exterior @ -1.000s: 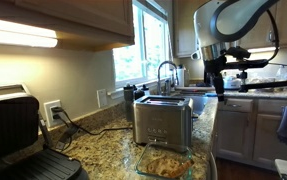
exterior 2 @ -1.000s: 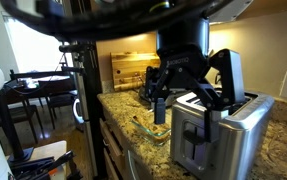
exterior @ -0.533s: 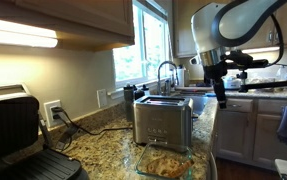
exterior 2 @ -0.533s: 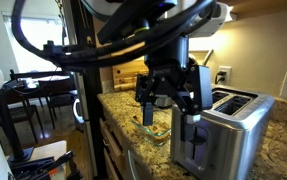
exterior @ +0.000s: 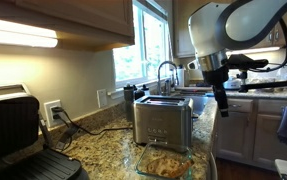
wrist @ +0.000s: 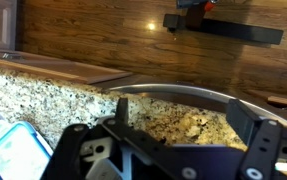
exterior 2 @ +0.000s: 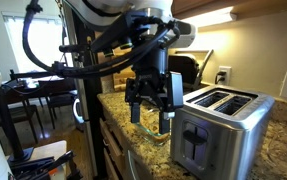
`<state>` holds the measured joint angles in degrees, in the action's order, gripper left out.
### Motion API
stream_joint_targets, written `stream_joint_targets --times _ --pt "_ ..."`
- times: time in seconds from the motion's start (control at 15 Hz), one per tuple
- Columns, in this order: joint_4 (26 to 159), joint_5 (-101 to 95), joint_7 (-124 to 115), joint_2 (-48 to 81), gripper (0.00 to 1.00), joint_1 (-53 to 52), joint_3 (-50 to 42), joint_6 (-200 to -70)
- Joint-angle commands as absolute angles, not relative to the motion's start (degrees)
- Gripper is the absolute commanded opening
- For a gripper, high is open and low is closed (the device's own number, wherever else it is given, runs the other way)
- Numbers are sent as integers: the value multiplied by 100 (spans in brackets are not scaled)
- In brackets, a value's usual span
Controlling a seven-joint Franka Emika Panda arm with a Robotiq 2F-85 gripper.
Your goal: Put one slice of bread in the bread toaster then push the lever down
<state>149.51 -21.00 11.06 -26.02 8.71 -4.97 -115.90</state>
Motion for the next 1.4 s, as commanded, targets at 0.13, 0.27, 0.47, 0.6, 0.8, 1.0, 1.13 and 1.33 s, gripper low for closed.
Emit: stream_joint_targets --times 0.13,0.27,0.47,0.6,0.8,1.0,1.13,1.33 --pt "15119 -2043 959 -3064 100 692 -413 -11363" --pt "15105 -2046 943 -3064 100 653 -363 -11335" --pt "15073 -2061 913 -2994 100 592 -280 -11325" --pt "15049 -2075 885 -2935 100 537 -221 -11323" --pt "15011 -2059 934 -2870 100 456 -182 -11326" --pt "14997 -2070 914 -2805 100 383 -133 -11326" --pt "14995 -2079 900 -2747 100 332 -90 -11330" --pt "14982 -2097 886 -2638 100 263 13 -11337"
